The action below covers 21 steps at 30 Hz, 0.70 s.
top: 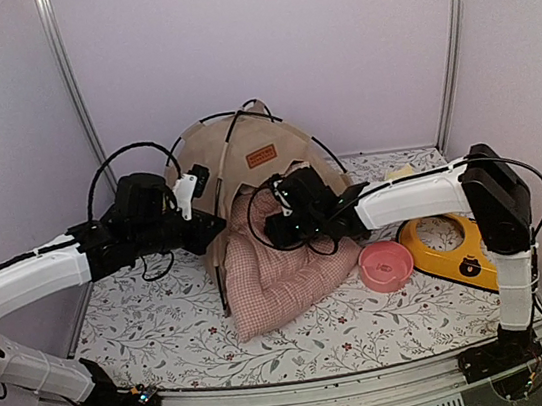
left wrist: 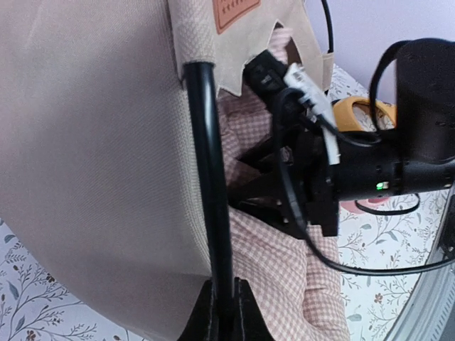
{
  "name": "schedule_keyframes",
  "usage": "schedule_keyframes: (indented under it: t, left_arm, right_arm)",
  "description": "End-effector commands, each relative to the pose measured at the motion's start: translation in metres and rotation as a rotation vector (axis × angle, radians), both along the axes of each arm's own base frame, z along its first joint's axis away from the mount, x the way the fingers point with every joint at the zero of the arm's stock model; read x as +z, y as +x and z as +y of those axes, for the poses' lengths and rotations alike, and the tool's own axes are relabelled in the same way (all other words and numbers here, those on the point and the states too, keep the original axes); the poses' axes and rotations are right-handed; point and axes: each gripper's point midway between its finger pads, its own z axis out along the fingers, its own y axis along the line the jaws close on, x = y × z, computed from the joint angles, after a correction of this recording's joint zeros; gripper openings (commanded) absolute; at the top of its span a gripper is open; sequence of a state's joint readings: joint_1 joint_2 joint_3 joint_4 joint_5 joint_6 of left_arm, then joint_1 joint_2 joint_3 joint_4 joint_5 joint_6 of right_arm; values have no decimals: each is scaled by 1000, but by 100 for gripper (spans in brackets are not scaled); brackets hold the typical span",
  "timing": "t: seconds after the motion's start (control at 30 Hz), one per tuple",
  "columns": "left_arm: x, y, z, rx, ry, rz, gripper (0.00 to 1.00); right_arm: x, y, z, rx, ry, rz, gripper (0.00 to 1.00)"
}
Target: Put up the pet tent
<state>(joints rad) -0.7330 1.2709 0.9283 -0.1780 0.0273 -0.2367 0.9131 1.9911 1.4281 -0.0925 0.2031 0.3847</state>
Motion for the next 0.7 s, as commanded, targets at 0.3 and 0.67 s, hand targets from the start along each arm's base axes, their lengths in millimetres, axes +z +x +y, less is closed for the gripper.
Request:
schedule_keyframes:
  t: [0.3,0.67]
  left_arm:
    - [32,7,17,74,-35,-57,0]
    - [8,22,40,189,10,-1,0]
  right_arm:
    - [33,22,4,0,64,-39,85]
    - [83,-24,-6,102,132,-44,92]
